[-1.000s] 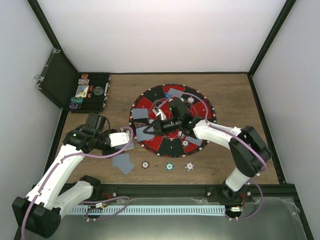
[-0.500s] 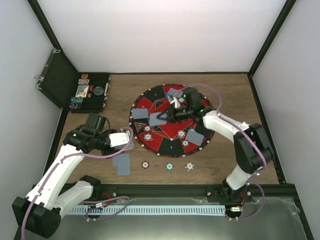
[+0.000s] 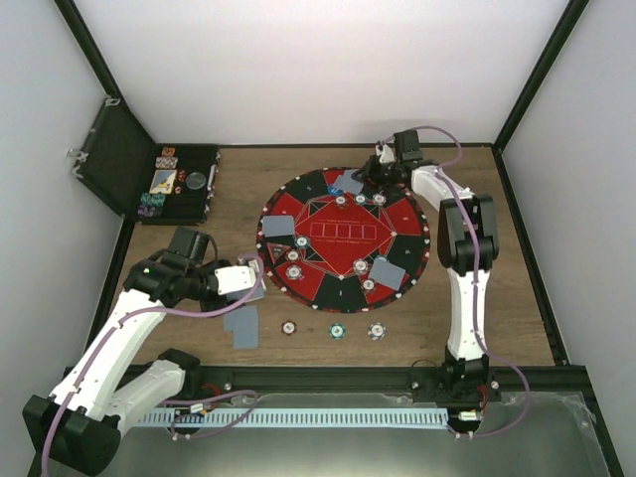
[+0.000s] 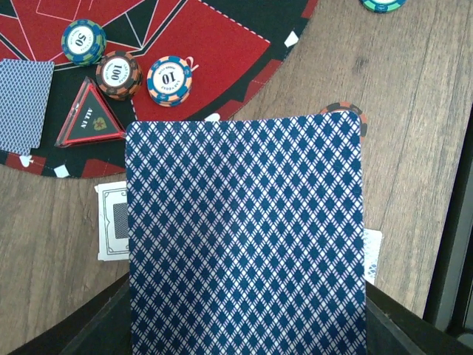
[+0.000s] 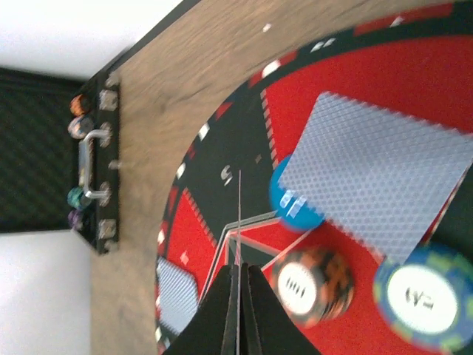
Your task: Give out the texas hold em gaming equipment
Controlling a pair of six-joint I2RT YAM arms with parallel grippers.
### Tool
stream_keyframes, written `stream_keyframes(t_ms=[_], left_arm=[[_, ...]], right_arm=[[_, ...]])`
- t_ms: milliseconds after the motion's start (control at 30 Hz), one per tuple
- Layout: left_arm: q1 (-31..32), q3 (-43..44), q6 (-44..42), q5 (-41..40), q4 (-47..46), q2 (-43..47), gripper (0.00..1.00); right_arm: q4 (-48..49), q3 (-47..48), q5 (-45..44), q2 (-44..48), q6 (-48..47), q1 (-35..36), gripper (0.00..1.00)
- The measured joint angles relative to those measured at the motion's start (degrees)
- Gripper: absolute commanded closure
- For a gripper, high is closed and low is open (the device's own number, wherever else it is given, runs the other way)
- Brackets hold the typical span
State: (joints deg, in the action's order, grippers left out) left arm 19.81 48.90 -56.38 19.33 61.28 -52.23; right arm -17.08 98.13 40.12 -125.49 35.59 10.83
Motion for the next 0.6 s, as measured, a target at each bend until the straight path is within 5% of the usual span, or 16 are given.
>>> stream_keyframes(t_ms=[200, 400, 600], left_arm=[[0.0, 0.02, 0.02, 0.02, 0.26, -0.42, 0.96], [0.0, 0.02, 0.04, 0.02, 0.33, -1.05, 0.96], [0.0, 0.02, 0.17, 0.07, 0.31, -1.18, 0.96]], right_arm=[[-4.72, 13.84, -3.91, -11.37, -0.81, -0.15, 0.95], [-9.49, 18.32, -7.67, -14.51, -2.27, -0.31, 0.58], [-14.08, 18.78, -13.53, -13.29, -3.72, -1.36, 0.54]])
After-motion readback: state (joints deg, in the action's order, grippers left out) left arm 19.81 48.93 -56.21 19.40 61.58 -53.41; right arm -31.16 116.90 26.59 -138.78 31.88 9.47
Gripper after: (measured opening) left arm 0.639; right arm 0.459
